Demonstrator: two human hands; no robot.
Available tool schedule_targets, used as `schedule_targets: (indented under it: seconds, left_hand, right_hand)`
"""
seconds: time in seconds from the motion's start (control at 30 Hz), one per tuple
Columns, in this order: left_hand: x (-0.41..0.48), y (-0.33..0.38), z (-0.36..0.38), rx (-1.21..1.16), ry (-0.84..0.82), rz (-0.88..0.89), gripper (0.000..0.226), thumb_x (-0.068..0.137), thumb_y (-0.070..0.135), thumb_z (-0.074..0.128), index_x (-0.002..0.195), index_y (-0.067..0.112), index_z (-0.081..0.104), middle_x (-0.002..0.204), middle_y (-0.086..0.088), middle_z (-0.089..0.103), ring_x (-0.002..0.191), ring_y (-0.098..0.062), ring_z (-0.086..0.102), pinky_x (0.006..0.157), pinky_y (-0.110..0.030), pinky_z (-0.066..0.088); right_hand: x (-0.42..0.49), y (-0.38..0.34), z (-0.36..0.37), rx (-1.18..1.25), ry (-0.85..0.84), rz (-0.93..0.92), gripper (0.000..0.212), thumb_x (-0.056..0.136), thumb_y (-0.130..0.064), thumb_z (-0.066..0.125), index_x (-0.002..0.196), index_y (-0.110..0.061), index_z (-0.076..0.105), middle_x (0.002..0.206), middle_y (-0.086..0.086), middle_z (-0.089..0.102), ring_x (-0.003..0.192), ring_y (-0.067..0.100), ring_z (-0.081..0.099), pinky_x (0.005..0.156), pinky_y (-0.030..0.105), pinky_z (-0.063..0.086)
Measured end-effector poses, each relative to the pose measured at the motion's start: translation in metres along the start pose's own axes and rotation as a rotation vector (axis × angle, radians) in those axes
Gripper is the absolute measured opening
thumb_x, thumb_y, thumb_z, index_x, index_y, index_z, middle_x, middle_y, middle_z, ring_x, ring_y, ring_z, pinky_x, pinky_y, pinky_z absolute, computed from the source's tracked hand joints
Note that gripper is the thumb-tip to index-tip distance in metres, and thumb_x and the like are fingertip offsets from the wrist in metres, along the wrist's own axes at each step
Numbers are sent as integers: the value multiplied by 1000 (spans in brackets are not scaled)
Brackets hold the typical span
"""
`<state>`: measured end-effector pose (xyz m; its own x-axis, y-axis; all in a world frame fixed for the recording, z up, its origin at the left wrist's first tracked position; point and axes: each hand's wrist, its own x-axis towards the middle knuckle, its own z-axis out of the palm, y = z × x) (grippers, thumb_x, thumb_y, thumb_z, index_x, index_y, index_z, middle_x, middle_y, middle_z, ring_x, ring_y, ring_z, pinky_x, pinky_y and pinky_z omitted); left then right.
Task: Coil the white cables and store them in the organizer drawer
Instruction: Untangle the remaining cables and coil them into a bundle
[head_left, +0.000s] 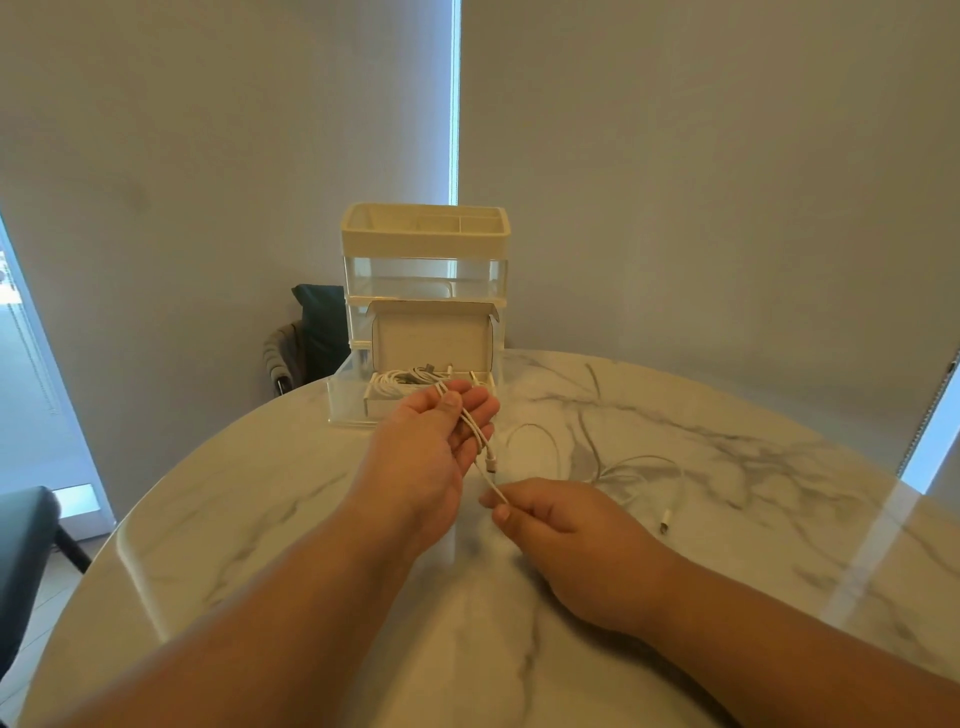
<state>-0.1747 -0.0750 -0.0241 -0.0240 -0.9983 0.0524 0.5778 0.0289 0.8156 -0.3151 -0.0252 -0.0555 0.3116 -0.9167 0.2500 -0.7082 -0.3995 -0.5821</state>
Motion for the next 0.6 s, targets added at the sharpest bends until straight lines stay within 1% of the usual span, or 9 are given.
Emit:
schedule_targets:
  seconds: [0.07,0.13,0.2,0.23,0.3,0.37,0.47,0.57,0.6]
  left_hand:
    - [-1,1,0,161,-26,69,21,103,7,42,103,9,64,100,-9,73,87,-14,74,75,-23,58]
    - [-2,-1,-1,304,-63,133,22,102,4,44,101,10,65,99,-9,73,87,-12,74,71,-19,58]
    - [-3,-4,-2,432,-115,187,21,100,2,48,100,11,67,98,-10,73,86,-11,73,69,-17,56]
    - [-4,-7,-2,491,-143,205,21,99,2,50,98,13,68,98,-10,73,85,-10,73,69,-16,55]
    - [-6,-11,-2,582,-193,212,21,98,2,53,96,15,69,97,-8,73,84,-9,73,68,-16,54]
    - [-5,-13,-3,649,-234,192,18,96,2,55,98,11,71,93,-5,74,79,-7,72,68,-17,54]
    - [-4,-13,-4,778,-297,187,17,95,4,57,95,11,73,81,0,73,68,-5,66,63,-16,51]
    - [-5,-12,-5,929,-413,193,19,95,10,58,84,14,73,69,2,68,62,-2,59,61,-16,47]
    - [-6,-11,-5,954,-437,189,19,95,13,59,82,14,73,68,3,67,62,-1,59,63,-18,48]
  right_hand:
    - [-1,0,-5,-56,73,4,28,100,-33,48,95,-11,65,83,1,67,79,12,59,79,37,49]
    - [-3,-1,-11,-110,150,10,24,99,-34,51,88,-20,67,77,-6,65,77,7,56,70,29,47]
    - [-4,-2,-16,-154,216,25,19,96,-35,54,89,-27,70,76,-13,64,79,2,55,66,20,44]
    - [-4,-2,-18,-189,242,20,18,95,-35,55,90,-29,71,77,-15,64,79,2,55,66,19,44]
    - [-5,-1,-21,-278,300,-30,16,94,-34,56,91,-30,71,78,-14,65,77,5,56,68,25,46]
    - [-5,0,-24,-357,348,-100,15,92,-35,56,94,-33,71,76,-13,64,74,7,55,65,30,47]
    - [-2,0,-28,-460,339,-156,22,92,-43,50,101,-42,70,71,-14,61,69,7,52,60,30,42]
    - [0,1,-31,-484,373,-210,27,88,-48,46,93,-41,71,65,-13,60,64,8,52,57,30,41]
    - [0,1,-32,-496,386,-227,28,86,-48,46,90,-39,72,63,-13,58,62,9,52,57,30,40]
